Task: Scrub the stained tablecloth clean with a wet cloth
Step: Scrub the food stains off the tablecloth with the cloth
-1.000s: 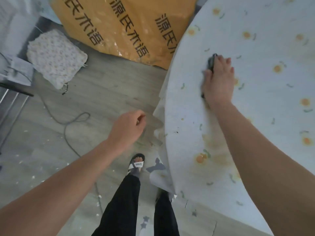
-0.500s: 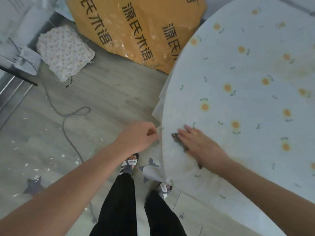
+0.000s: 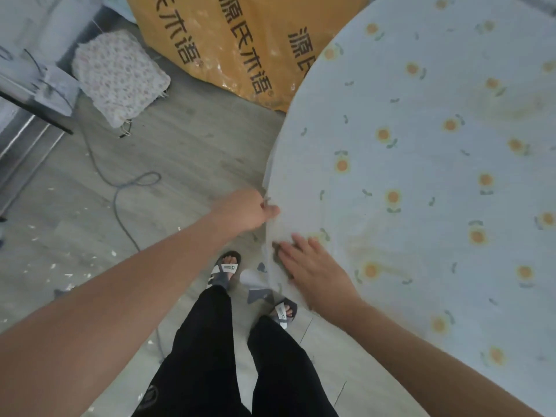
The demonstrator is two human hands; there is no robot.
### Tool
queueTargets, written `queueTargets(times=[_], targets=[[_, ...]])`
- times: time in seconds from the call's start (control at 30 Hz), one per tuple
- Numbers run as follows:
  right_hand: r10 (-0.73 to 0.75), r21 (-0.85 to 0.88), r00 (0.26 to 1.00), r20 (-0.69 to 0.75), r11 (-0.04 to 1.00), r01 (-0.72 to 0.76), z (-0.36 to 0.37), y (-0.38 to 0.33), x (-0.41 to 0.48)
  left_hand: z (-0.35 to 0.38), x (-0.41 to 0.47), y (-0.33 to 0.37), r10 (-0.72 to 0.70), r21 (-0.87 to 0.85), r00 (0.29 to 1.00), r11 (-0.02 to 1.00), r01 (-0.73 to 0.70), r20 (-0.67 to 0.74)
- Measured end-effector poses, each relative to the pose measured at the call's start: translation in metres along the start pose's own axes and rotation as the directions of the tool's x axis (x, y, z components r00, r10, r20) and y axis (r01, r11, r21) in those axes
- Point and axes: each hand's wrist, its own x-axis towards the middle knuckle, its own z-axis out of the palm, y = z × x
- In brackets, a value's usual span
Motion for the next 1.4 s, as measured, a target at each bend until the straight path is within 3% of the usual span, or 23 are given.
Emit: queueTargets(times=[0.1, 0.17, 0.2, 0.23, 0.3, 0.33, 0.4, 0.47, 0.53, 0.63, 0.7, 0.83, 0.93, 1.1, 1.17, 1.23, 1.27, 1.33, 1.4], targets=[[-0.07, -0.059, 0.994, 0.089, 0.995, 0.075, -0.002, -0.002, -0.057, 0.01, -0.007, 0.009, -0.033, 0.063, 0.998, 0.997, 0.037, -0.055], [0.038, -0.072, 0.998, 0.053, 0.997, -0.034, -0.01, 0.015, -0.067, 0.01, -0.01, 0.016, -0.062, 0.107, 0.995, 0.992, 0.07, -0.073], [0.162, -0.061, 0.987, 0.005, 0.985, -0.161, -0.017, 0.025, -0.067, 0.009, -0.01, 0.018, -0.08, 0.126, 0.994, 0.988, 0.088, -0.068], [0.326, -0.031, 0.943, -0.061, 0.944, -0.328, -0.025, 0.036, -0.066, 0.006, -0.01, 0.023, -0.09, 0.146, 0.994, 0.984, 0.099, -0.068], [0.634, 0.052, 0.757, -0.155, 0.771, -0.635, -0.038, 0.055, -0.067, 0.002, -0.011, 0.031, -0.101, 0.184, 0.992, 0.976, 0.113, -0.074], [0.723, 0.09, 0.667, -0.182, 0.687, -0.721, -0.043, 0.06, -0.068, 0.001, -0.014, 0.037, -0.104, 0.198, 0.991, 0.973, 0.12, -0.089], [0.808, 0.14, 0.548, -0.213, 0.581, -0.802, -0.041, 0.059, -0.063, 0.007, -0.02, 0.044, -0.087, 0.228, 0.99, 0.967, 0.109, -0.108], [0.85, 0.192, 0.488, -0.2, 0.522, -0.831, -0.036, 0.037, -0.049, 0.016, -0.035, 0.049, -0.058, 0.324, 0.992, 0.941, 0.092, -0.114], [0.828, 0.207, 0.537, -0.16, 0.56, -0.802, -0.033, 0.003, -0.032, 0.023, -0.047, 0.052, -0.026, 0.391, 0.987, 0.916, 0.086, -0.158], [0.612, 0.147, 0.786, -0.089, 0.788, -0.598, -0.025, -0.036, -0.021, 0.026, -0.064, 0.056, 0.145, 0.5, 0.959, 0.866, -0.003, -0.245], [0.44, 0.098, 0.898, -0.031, 0.895, -0.435, -0.024, -0.045, -0.027, 0.027, -0.068, 0.054, 0.244, 0.592, 0.956, 0.799, -0.103, -0.164], [0.285, 0.061, 0.957, 0.05, 0.956, -0.288, -0.032, -0.019, -0.056, 0.019, -0.07, 0.053, 0.214, 0.634, 0.977, 0.754, -0.171, 0.009], [0.378, 0.166, 0.926, -0.001, 0.913, -0.372, -0.036, 0.011, -0.087, 0.009, -0.064, 0.059, 0.214, 0.677, 0.974, 0.707, -0.205, 0.071], [0.703, 0.532, 0.709, -0.051, 0.62, -0.577, -0.056, 0.013, -0.084, -0.002, -0.062, 0.054, 0.168, 0.726, 0.966, 0.637, -0.258, 0.196], [0.821, 0.718, 0.567, 0.069, 0.354, -0.599, -0.069, 0.01, -0.074, -0.003, -0.06, 0.058, 0.159, 0.74, 0.962, 0.616, -0.271, 0.22], [0.851, 0.846, 0.485, 0.2, 0.099, -0.523, -0.077, 0.015, -0.074, -0.005, -0.058, 0.06, 0.148, 0.755, 0.96, 0.594, -0.279, 0.238], [0.863, 0.873, 0.455, 0.221, 0.032, -0.486, -0.078, 0.017, -0.08, -0.006, -0.057, 0.06, 0.144, 0.76, 0.96, 0.587, -0.278, 0.24], [0.913, 0.851, 0.336, 0.232, -0.023, -0.524, -0.078, 0.021, -0.102, -0.006, -0.054, 0.061, 0.136, 0.766, 0.958, 0.577, -0.283, 0.252], [0.983, 0.749, 0.13, 0.129, -0.01, -0.663, -0.074, 0.023, -0.131, -0.006, -0.049, 0.061, 0.132, 0.769, 0.955, 0.568, -0.292, 0.266]])
